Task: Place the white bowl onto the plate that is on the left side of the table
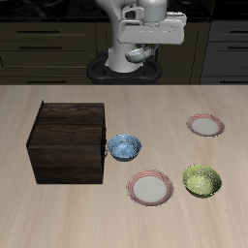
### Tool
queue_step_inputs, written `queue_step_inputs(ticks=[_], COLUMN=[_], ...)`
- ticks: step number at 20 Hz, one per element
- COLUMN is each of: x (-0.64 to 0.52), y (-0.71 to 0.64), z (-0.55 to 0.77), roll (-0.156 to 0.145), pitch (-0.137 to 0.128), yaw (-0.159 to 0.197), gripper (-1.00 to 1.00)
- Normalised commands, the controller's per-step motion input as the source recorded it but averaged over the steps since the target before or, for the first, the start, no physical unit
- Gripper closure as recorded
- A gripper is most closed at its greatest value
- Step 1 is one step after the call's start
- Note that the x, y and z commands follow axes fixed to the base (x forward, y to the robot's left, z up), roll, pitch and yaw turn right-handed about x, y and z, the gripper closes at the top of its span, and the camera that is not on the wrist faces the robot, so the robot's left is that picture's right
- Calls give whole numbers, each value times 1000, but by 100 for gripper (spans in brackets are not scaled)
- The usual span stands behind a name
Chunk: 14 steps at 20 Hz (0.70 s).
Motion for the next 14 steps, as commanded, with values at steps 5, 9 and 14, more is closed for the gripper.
queue_step_inputs(ticks=[5,9,14], x=[-91,-189,-58], y=[268,432,335], z=[-103,-74,-140], roll=[2,30,33], pitch=[9,-9,10], yaw=[-11,-18,5], gripper=[100,100,100])
